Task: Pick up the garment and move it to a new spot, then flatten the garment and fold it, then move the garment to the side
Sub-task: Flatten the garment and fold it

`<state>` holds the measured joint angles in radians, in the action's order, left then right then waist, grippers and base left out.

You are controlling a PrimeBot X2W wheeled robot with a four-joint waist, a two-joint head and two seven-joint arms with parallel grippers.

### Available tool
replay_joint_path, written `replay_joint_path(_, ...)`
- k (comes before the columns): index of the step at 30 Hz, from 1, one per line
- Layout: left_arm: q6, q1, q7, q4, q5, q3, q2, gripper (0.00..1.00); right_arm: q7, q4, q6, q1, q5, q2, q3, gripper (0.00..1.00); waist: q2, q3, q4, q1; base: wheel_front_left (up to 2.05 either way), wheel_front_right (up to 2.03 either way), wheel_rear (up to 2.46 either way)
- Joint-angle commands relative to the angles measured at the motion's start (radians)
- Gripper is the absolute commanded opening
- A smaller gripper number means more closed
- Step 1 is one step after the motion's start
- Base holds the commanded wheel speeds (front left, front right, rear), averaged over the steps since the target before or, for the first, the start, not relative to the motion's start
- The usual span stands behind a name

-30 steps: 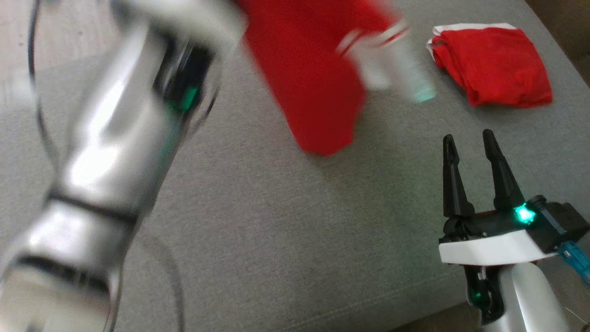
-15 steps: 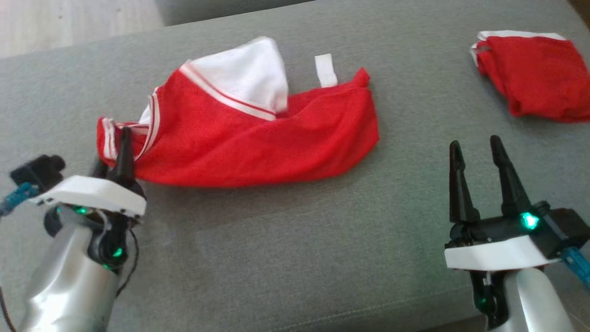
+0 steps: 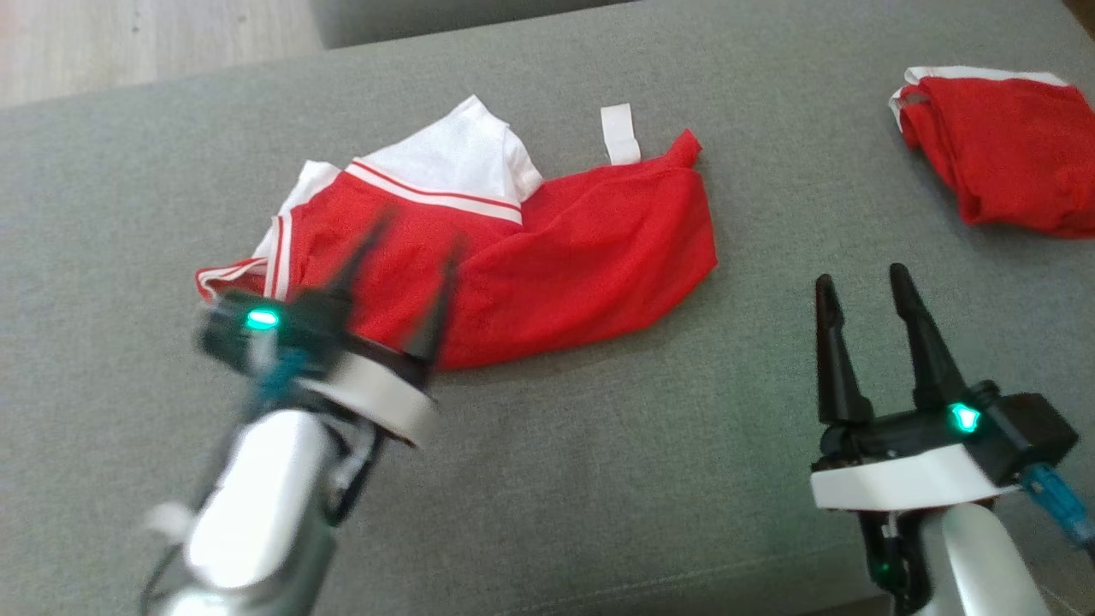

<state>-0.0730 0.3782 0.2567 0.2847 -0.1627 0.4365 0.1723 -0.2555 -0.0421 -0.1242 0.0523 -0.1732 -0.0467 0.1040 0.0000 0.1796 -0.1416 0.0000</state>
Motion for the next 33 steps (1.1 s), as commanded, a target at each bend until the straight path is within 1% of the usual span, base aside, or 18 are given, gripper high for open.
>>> replay_joint_path(1,-0.008,0.072,-0.001,-0.003,0.022,-0.020,0.017,1.00,-0.006,0.029,-0.007,0.020,0.011,-0.004,0.032,1.00,0.0000,0.010,-0.007,0.0000,0.00,0.00,0.00)
replay_joint_path(4,-0.013,0.160,-0.044,0.120,0.053,0.023,-0.015,1.00,-0.006,0.028,-0.007,0.033,0.014,-0.004,0.052,1.00,0.0000,0.032,-0.025,0.0000,0.00,0.00,0.00)
replay_joint_path(6,0.008,0.228,-0.056,0.204,0.080,0.028,-0.022,1.00,-0.006,0.030,-0.007,0.041,0.015,-0.004,0.060,1.00,0.0000,0.051,-0.037,0.0000,0.00,0.00,0.00)
replay_joint_path(10,0.032,0.356,-0.082,0.380,0.133,0.042,-0.009,1.00,-0.006,0.028,-0.007,0.053,0.022,-0.004,0.068,1.00,0.0000,0.089,-0.060,0.0000,0.00,0.00,0.00)
replay_joint_path(15,0.056,0.509,-0.084,0.566,0.158,0.036,0.005,1.00,-0.006,0.035,-0.007,0.070,0.027,-0.004,0.068,1.00,0.0000,0.145,-0.083,0.0000,0.00,0.00,0.00)
replay_joint_path(19,0.051,0.615,-0.081,0.678,0.142,0.020,-0.005,1.00,-0.006,0.046,-0.007,0.082,0.030,-0.004,0.065,1.00,0.0000,0.201,-0.095,0.0000,0.00,0.00,0.00)
replay_joint_path(22,0.038,0.697,-0.083,0.742,0.129,0.014,-0.021,1.00,-0.006,0.063,-0.007,0.089,0.029,-0.004,0.052,1.00,0.0000,0.251,-0.091,0.0000,0.00,0.00,0.00)
replay_joint_path(28,0.025,0.847,-0.102,0.847,0.129,0.026,-0.055,1.00,-0.006,0.090,-0.007,0.104,0.034,-0.004,0.039,1.00,0.0000,0.337,-0.087,0.0000,0.00,0.00,0.00)
replay_joint_path(33,0.007,0.919,-0.133,0.922,0.112,0.029,-0.076,1.00,-0.006,0.098,-0.007,0.121,0.033,-0.004,0.052,1.00,0.0000,0.378,-0.100,0.0000,0.00,0.00,0.00)
